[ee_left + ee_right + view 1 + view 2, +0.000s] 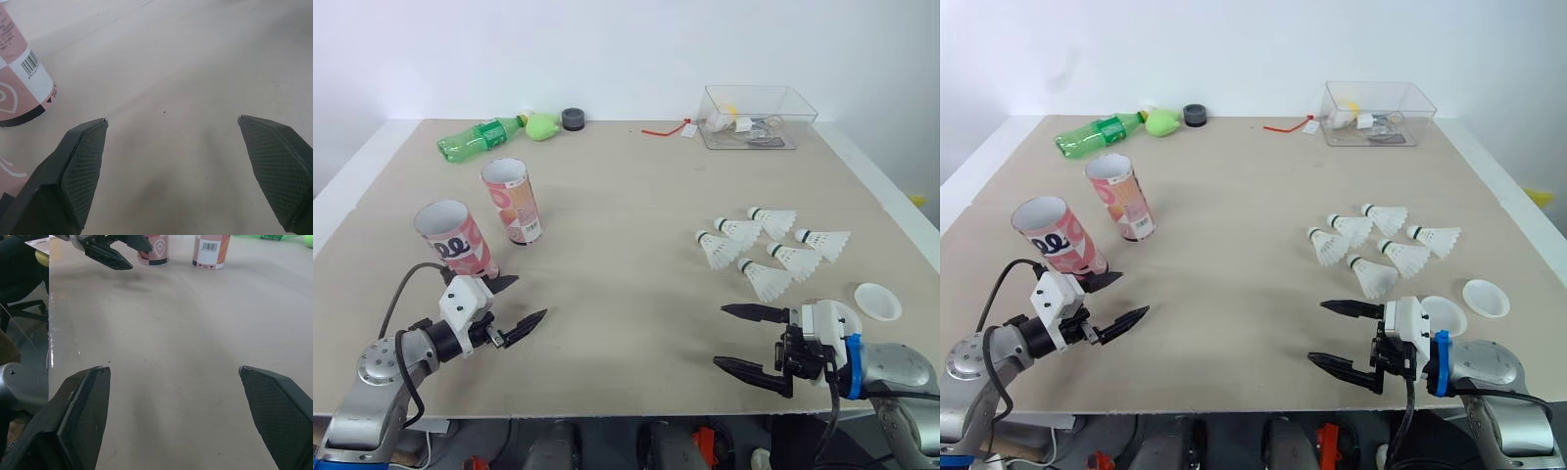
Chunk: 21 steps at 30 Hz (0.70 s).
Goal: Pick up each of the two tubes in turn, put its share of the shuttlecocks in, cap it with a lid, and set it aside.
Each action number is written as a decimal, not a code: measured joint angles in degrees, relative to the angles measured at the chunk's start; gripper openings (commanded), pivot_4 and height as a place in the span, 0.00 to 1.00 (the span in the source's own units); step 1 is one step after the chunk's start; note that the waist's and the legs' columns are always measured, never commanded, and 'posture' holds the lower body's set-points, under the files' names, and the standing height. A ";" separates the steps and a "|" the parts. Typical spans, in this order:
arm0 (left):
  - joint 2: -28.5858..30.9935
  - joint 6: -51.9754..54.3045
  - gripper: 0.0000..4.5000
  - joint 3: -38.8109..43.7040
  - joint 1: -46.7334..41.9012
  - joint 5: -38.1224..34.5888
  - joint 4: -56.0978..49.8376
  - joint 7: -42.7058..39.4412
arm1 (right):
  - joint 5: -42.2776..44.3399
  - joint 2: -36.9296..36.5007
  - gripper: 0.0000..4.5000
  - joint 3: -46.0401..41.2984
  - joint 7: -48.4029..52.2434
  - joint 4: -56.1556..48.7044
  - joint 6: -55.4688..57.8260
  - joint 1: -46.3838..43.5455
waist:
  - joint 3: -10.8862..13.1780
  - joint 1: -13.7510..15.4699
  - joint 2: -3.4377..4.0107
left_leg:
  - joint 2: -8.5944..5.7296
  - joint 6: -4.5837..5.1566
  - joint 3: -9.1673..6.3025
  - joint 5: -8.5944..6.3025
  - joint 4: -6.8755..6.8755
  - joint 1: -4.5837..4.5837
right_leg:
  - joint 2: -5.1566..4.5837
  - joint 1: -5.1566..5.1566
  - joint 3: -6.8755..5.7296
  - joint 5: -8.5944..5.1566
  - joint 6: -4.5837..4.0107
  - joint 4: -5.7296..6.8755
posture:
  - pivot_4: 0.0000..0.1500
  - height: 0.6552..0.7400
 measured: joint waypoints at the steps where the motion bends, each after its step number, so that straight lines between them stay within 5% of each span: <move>1: 0.00 0.00 0.98 0.00 0.00 0.00 0.00 0.00 | 0.00 0.00 1.00 0.00 0.00 0.00 0.00 0.00 | 0.00 0.00 0.00 | 0.00 0.00 0.00 0.00 0.00 0.00 | 0.00 0.00 0.00 0.00 0.00 0.00 | 1.00 1.00; 21: 2.32 -0.32 0.98 -0.69 2.27 -3.80 -0.85 -11.43 | -1.89 -1.03 1.00 2.37 3.57 0.74 -1.42 -1.34 | 0.00 -0.01 0.02 | 0.01 -0.01 0.00 0.00 0.00 0.00 | 0.01 -0.01 -0.01 -0.03 -0.01 0.00 | 1.00 1.00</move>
